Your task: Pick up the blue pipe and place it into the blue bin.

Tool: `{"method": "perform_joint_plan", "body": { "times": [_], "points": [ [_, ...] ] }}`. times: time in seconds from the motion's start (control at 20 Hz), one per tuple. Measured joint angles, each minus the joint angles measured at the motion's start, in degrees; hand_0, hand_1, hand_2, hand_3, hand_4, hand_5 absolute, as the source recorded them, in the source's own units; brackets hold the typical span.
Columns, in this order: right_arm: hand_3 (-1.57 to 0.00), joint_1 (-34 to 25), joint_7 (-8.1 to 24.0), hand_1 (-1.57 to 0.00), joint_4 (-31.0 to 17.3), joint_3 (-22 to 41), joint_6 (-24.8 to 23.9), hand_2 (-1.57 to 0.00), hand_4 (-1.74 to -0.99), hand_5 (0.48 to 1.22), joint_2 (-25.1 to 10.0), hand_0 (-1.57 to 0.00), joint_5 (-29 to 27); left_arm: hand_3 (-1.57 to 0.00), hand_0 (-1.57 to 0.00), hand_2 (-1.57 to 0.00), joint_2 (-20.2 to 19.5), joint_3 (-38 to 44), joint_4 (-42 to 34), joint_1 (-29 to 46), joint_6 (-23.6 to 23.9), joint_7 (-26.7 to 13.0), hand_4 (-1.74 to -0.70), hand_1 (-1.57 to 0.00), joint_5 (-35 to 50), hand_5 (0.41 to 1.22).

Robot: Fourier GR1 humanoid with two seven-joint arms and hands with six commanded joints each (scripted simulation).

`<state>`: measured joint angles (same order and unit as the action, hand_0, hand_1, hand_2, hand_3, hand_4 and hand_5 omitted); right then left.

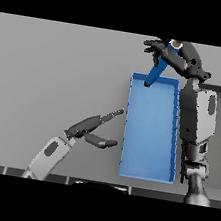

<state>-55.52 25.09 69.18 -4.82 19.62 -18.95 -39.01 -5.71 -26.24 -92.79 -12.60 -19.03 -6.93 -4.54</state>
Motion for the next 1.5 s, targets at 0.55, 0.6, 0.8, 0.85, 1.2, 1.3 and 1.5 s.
{"method": "perform_joint_plan", "body": {
  "times": [0.55, 0.6, 0.8, 0.85, 1.2, 1.3, 1.5],
  "points": [
    [-1.02, 16.78, 9.84, -1.57, -2.88, 2.19, -7.66, -1.57, -1.586, 1.221, 0.94, -1.57, 10.42, 0.0, 0.0, 0.0, 0.18, -0.45, -0.42, 0.92, 0.05, 0.0, -0.88, 0.0, -0.13, 0.475],
    [-0.82, 18.31, 9.84, -1.57, -3.12, 3.23, -8.11, -1.57, -1.617, 1.221, 0.32, -1.57, 10.66, 0.0, 0.0, 0.0, -0.21, -0.75, -0.84, 1.38, -0.23, 0.9, -0.88, 0.0, -0.28, 0.476],
    [-0.96, 20.1, 9.84, -1.51, -7.25, 12.92, -10.64, -1.45, -1.573, 1.188, -4.39, -1.57, 7.03, 0.0, 0.0, 0.0, 0.38, -0.64, 0.14, 0.45, -0.14, 0.56, -0.89, 0.0, -0.35, 0.486],
    [-0.77, 19.93, 9.84, -1.21, -9.64, 16.63, -12.33, -1.16, -1.515, 1.176, -5.51, -1.26, 5.0, 0.0, 0.0, 0.0, 0.54, -0.83, 0.13, 0.7, -0.09, 0.35, -0.88, 0.0, -0.42, 0.49],
    [-0.16, 14.77, 9.85, -0.25, -14.41, 37.46, -11.99, -0.24, -1.202, 1.013, -14.14, -0.26, -12.69, 0.0, 0.0, 0.0, -0.1, -0.55, -0.63, 1.28, -0.16, 0.87, -0.88, 0.0, -0.09, 0.493],
    [-0.1, 15.0, 9.62, -0.16, -12.09, 39.47, -11.25, -0.16, -1.16, 0.945, -15.78, -0.17, -9.76, 0.0, 0.0, 0.0, 0.53, -0.99, -0.19, 0.98, 0.02, 0.68, -0.88, 0.0, -0.47, 0.49],
    [-0.04, 15.01, 8.73, -0.07, -10.21, 41.51, -11.62, -0.06, -1.131, 0.829, -16.73, -0.07, -6.39, 0.0, 0.0, 0.0, 0.39, -0.75, 0.3, 0.51, 0.11, 0.9, -0.88, 0.0, -0.7, 0.48]
  ]
}}
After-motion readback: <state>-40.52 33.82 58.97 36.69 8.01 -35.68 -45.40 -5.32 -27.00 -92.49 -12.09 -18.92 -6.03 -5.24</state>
